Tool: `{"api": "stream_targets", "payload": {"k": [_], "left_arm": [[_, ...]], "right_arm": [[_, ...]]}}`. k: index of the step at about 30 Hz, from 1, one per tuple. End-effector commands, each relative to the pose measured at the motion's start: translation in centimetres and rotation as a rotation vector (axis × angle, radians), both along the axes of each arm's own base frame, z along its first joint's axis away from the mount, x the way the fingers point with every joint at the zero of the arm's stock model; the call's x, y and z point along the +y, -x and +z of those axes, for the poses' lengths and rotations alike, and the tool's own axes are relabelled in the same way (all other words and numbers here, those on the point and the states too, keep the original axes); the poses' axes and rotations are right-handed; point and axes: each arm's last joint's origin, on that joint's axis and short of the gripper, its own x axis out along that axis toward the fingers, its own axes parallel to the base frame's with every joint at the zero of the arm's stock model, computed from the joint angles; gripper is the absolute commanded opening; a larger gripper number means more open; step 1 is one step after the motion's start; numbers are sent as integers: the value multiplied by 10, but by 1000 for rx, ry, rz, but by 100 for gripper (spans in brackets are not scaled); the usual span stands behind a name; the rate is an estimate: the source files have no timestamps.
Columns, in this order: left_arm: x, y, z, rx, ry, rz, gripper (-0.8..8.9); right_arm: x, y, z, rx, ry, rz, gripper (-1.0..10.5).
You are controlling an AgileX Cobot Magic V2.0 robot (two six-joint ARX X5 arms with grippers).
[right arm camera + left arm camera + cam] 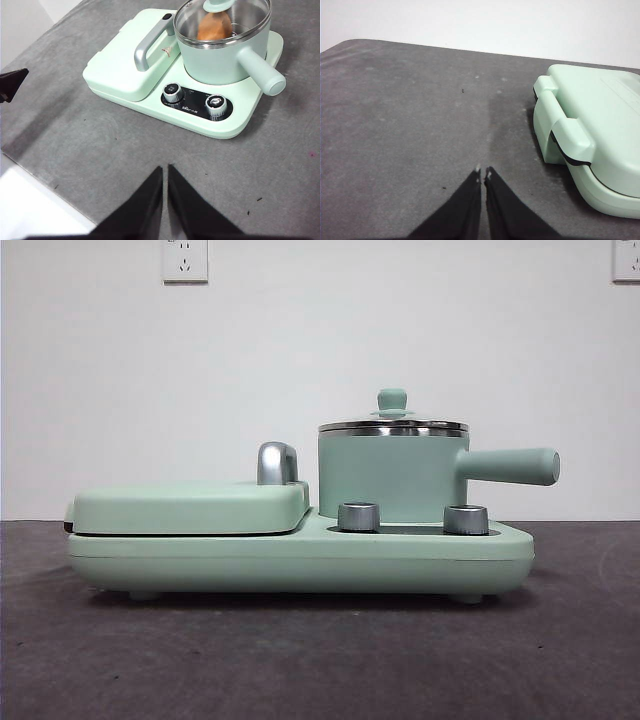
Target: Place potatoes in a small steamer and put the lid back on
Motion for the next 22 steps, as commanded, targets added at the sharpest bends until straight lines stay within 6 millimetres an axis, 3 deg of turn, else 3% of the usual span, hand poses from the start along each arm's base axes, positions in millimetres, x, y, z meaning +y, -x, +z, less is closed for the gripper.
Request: {"api": "stream_targets", "payload": {"k": [1, 6, 10, 18, 22], "left_arm": [[0, -1, -7, 25, -6, 4, 19], [0, -1, -7, 25, -6, 4, 19], [0, -1, -7, 25, -6, 4, 19], [0, -1, -7, 25, -6, 4, 19], [0, -1, -7, 25, -6, 4, 19]], "right_arm": [[0, 0, 2, -18, -1, 9, 13], [-1, 0, 0, -37, -5, -24, 13], [-3, -11, -15, -91, -32, -139, 13], [-11, -42, -88, -423, -133, -369, 13], [-19, -49, -123, -468, -49, -475, 13]]}}
